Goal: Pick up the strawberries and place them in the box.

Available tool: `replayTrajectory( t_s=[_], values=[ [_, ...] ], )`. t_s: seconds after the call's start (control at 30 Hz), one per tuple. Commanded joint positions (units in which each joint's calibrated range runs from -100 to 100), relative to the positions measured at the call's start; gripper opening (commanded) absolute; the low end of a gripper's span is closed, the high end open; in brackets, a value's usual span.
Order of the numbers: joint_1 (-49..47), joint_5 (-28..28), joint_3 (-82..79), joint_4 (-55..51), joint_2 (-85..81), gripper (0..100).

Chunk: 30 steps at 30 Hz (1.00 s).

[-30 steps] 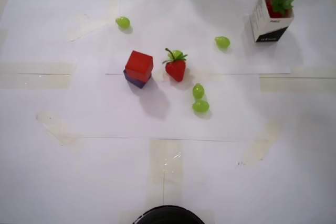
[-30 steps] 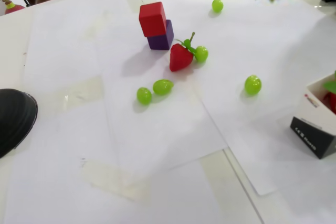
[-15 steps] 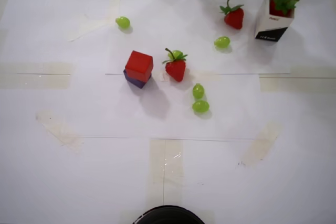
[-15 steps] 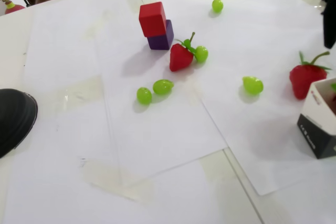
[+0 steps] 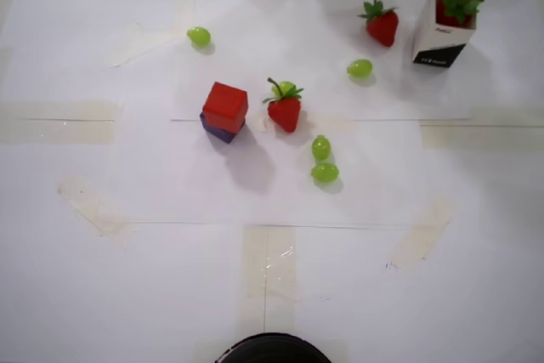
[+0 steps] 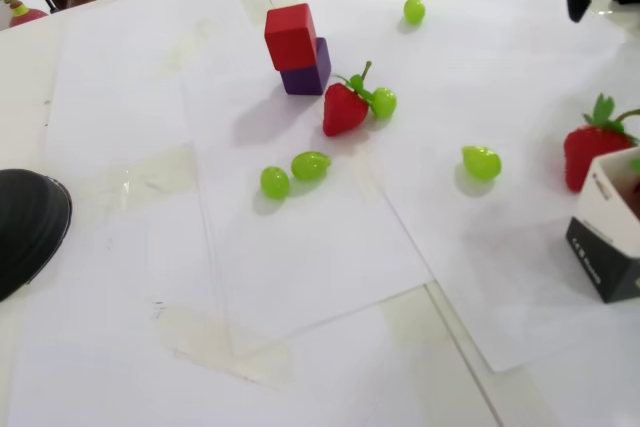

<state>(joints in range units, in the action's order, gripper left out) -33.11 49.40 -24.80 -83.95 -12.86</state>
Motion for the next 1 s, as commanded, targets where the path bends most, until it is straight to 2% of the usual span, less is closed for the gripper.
replayTrajectory(
  t_s=[0.0, 0.17, 0.53, 0.97],
  values=[
    [-0.4, -0.4, -9.6, 10.9, -4.0, 24],
    [-2.1, 0.4, -14.7, 20.6, -4.2, 29],
    [-2.5, 1.6, -15.7, 24.1, -4.5, 30],
    [-3.7, 3.3, -27.3, 40.2, -4.3, 30]
  ],
)
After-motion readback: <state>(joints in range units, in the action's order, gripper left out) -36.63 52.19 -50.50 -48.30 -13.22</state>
